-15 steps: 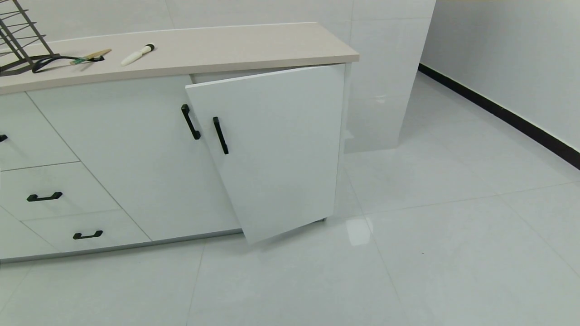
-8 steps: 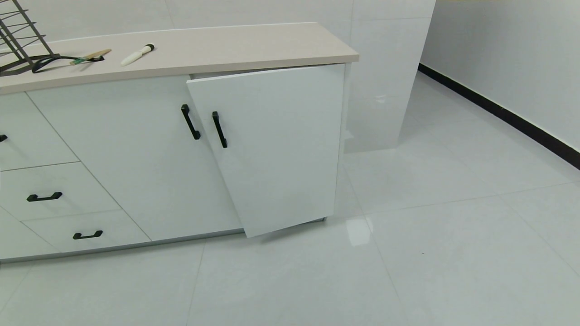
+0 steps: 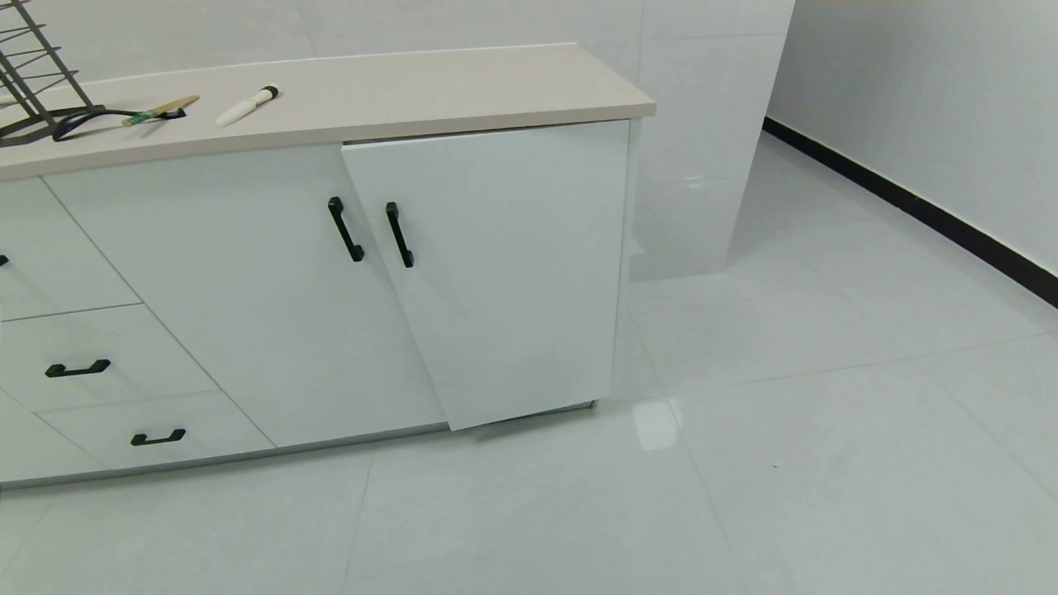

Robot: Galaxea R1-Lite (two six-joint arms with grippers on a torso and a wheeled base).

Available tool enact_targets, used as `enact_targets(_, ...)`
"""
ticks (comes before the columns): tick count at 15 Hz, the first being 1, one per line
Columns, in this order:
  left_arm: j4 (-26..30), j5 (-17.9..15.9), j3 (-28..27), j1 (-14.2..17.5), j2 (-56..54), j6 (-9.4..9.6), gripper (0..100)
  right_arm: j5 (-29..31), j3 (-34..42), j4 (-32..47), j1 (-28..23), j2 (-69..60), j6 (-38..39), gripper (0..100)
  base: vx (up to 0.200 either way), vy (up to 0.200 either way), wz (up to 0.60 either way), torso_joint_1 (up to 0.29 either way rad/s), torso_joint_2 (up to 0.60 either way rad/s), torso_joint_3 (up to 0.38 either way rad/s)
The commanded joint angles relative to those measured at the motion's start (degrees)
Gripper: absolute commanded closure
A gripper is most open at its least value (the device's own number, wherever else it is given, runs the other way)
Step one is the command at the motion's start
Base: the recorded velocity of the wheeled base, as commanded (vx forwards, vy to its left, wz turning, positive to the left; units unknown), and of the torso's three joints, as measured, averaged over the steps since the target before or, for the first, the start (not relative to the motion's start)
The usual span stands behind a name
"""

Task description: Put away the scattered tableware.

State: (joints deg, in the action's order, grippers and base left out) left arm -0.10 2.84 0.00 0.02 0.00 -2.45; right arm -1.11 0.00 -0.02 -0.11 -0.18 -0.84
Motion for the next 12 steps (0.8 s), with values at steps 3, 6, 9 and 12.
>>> enact_targets(3,0.01,0.06,0.00,-0.02,0.00,-0.01,0,0.05,0.00,0.11,-0.07,0.18,0.05,100,0.200,0.000,0.00,0.001,0.01,0.001)
enact_targets(6,0.01,0.06,0.00,-0.02,0.00,-0.01,0,0.05,0.00,0.11,-0.07,0.18,0.14,100,0.200,0.133,0.00,0.002,0.00,0.004)
enact_targets(9,0.01,0.06,0.00,-0.02,0.00,-0.01,0,0.05,0.00,0.11,-0.07,0.18,0.05,100,0.200,0.200,0.00,0.002,0.00,-0.001)
enact_targets(12,0.01,0.06,0.00,-0.02,0.00,0.17,0,0.05,0.00,0.11,-0.07,0.18,0.05,100,0.067,0.200,0.00,0.001,0.00,0.002)
